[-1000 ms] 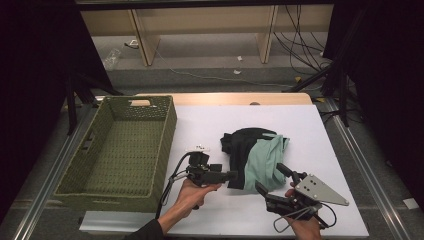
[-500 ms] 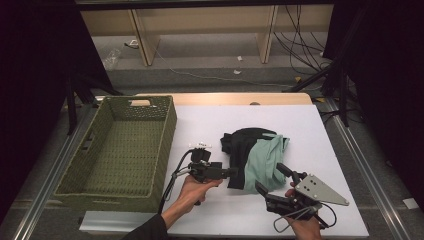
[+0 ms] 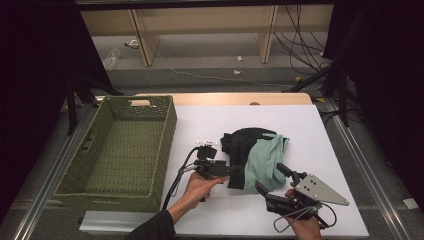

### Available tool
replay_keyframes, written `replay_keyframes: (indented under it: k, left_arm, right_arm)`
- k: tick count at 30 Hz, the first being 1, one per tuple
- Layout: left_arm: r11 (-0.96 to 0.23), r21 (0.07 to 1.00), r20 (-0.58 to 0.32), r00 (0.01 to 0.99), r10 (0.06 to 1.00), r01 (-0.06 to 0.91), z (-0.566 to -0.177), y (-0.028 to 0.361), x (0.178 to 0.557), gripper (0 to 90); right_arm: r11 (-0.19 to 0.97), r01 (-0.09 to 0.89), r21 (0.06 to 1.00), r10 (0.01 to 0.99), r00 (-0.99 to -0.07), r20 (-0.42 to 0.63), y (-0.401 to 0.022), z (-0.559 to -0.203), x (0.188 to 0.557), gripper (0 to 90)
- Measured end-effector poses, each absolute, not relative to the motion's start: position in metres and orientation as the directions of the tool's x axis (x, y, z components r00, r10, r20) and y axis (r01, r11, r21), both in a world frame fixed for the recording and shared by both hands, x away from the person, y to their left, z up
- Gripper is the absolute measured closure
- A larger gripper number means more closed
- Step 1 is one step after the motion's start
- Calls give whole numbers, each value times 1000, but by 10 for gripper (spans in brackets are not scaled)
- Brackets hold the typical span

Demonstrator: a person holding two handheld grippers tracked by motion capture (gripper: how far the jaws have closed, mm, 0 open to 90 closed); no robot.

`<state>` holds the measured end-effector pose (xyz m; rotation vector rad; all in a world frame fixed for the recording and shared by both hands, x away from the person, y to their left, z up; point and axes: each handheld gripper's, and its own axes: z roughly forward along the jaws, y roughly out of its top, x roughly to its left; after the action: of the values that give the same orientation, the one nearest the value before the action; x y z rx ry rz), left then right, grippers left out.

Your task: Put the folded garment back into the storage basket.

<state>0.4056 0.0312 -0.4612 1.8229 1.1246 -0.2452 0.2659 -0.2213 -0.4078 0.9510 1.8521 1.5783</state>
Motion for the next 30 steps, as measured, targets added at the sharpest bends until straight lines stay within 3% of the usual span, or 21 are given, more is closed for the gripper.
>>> replay_keyframes:
  k: [30]
  left_arm:
    - [-147,555,-600,516,611,819,-473,5,431,213]
  right_arm:
    - [70,176,982,785,-617,55,-222,-407,266,177]
